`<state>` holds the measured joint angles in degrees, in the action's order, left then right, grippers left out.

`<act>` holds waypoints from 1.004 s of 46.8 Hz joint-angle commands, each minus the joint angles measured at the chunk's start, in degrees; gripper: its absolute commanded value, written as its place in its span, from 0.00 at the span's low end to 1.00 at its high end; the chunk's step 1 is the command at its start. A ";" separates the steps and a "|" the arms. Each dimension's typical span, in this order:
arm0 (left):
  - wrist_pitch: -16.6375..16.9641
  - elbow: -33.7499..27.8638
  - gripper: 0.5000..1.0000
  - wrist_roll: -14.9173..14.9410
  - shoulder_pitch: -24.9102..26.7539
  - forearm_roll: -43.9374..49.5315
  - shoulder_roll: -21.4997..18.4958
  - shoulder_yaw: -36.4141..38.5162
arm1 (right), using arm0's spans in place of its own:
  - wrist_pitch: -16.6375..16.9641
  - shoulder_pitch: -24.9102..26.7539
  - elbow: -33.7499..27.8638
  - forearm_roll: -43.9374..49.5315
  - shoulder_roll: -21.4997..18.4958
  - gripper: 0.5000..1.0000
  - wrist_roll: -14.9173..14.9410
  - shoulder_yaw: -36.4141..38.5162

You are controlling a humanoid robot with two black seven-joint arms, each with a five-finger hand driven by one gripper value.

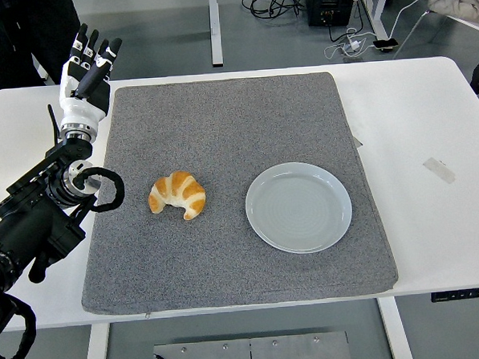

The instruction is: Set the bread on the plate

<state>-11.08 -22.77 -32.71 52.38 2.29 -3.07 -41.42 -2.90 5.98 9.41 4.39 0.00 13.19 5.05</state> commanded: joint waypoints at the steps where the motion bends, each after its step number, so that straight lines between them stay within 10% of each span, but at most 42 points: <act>1: 0.00 -0.08 0.96 0.10 0.09 0.00 -0.09 0.03 | 0.00 0.00 0.00 0.00 0.00 1.00 0.00 0.05; 27: 0.70 -2.72 0.94 6.60 4.13 -0.27 -6.59 7.93 | 0.00 0.00 0.00 0.00 0.00 1.00 0.00 -0.04; 47: 0.18 -4.29 0.96 7.66 12.30 -1.06 -16.61 27.35 | 0.00 0.00 0.00 0.00 0.00 1.00 0.00 -0.04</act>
<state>-10.30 -26.22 -25.03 63.35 1.77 -17.92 -17.36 -2.89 5.97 9.41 4.40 0.00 13.19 5.04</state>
